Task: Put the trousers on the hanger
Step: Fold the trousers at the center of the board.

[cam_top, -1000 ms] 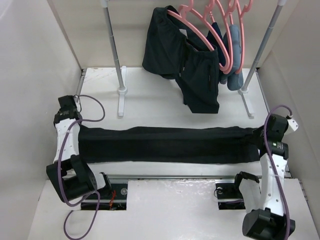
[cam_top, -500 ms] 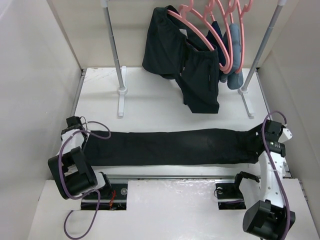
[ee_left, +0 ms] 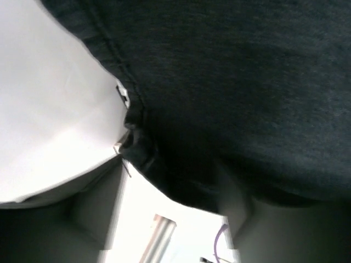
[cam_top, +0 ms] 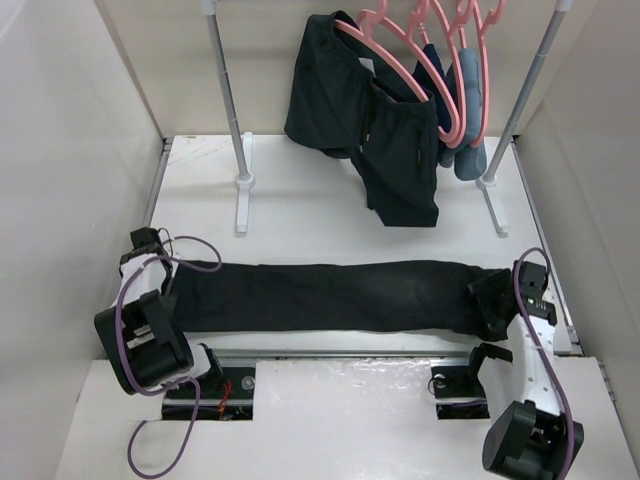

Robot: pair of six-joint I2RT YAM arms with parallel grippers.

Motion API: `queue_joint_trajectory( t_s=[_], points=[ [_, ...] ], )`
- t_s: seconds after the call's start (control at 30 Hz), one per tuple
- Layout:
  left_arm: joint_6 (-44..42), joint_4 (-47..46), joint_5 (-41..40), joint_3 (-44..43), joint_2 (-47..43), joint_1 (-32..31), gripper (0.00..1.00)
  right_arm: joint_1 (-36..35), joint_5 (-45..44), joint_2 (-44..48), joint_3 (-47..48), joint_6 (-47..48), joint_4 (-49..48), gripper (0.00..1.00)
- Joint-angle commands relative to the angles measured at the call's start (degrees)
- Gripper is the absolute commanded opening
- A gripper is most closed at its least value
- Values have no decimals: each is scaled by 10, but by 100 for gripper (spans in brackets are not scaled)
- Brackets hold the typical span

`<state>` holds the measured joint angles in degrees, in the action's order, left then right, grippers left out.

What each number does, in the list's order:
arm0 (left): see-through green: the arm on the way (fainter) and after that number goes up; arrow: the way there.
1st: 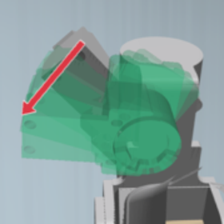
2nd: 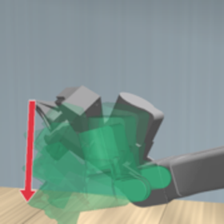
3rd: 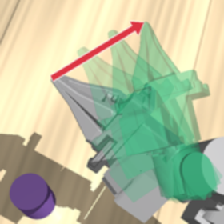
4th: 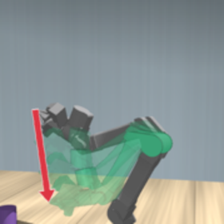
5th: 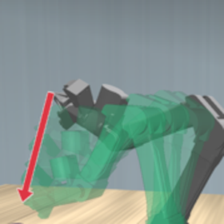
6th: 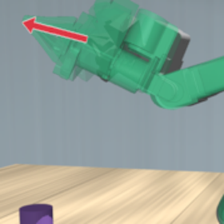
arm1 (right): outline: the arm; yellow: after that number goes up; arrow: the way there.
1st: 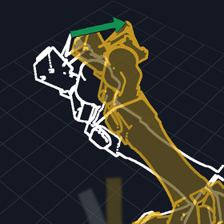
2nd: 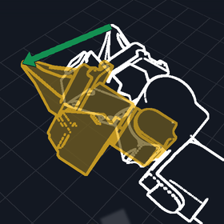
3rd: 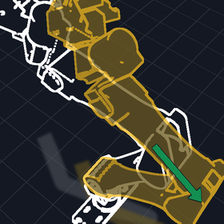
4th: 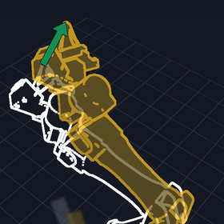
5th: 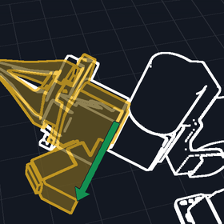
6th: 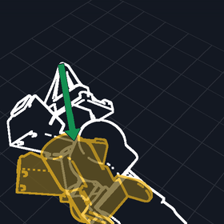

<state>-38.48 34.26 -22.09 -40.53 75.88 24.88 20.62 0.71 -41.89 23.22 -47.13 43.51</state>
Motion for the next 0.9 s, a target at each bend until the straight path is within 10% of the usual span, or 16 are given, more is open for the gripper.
queue_joint_trajectory(
  t_s=[0.0,0.13,0.5,0.7,0.87],
  points=[
    [4,40,22,-22,0,3,73,2,22,-20,-5,-32,-19,100],
    [16,86,34,-67,0,3,90,2,22,-77,1,-27,-40,100],
    [22,210,101,-206,-12,9,89,-8,-162,-28,199,131,12,85],
    [43,115,125,-110,22,-38,87,-29,-72,-36,134,141,-55,69],
    [46,-11,68,-29,71,-45,85,-44,68,-289,104,202,-206,69]
  ],
)
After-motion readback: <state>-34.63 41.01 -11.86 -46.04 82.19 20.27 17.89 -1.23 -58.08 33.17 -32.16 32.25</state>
